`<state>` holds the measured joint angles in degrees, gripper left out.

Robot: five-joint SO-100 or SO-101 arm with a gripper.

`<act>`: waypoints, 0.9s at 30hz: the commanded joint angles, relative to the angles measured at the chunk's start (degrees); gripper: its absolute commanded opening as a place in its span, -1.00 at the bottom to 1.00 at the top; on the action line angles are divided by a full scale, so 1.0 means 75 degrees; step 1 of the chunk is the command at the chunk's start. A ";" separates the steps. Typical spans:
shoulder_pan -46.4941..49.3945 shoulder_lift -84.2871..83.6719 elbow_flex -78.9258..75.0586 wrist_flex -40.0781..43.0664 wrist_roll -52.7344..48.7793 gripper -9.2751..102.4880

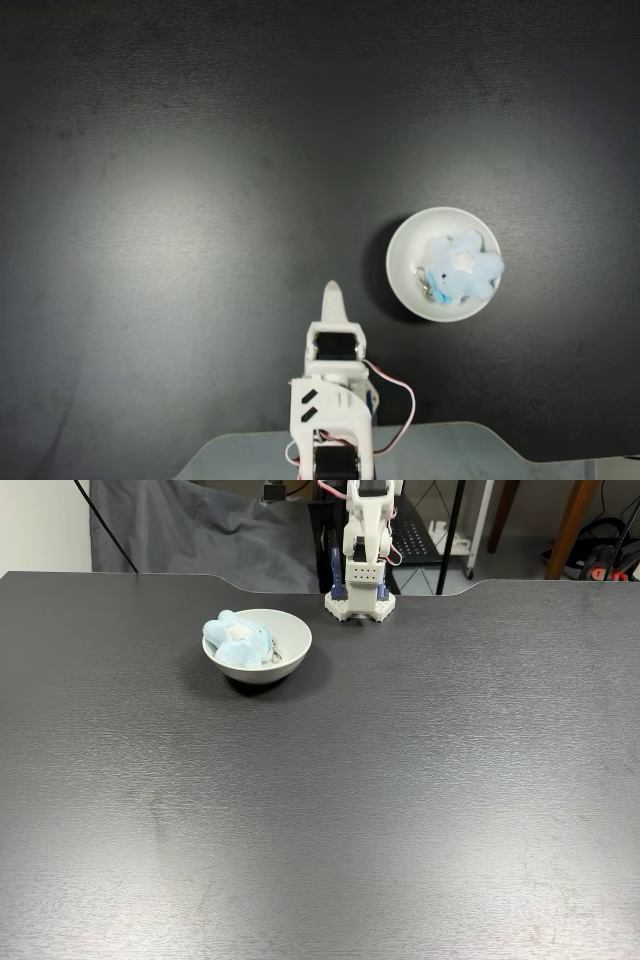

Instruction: Grasp a skyblue doll and put it in the white bowl.

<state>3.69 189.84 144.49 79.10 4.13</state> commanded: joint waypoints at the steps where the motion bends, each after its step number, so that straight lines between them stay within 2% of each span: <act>1: 0.0023 0.0129 0.0258 -0.0047 -0.0059 -0.85; 5: 0.0012 0.0117 0.0363 0.0012 -0.0059 -0.85; 12: 0.0059 0.0141 0.1734 -0.0105 -0.0047 -0.85; 22: 0.0012 0.0152 0.3059 -0.0949 -0.0059 -0.84; 27: 0.0012 0.0152 0.3105 -0.1008 -0.0047 -0.84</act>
<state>3.87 190.72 168.31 72.69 4.13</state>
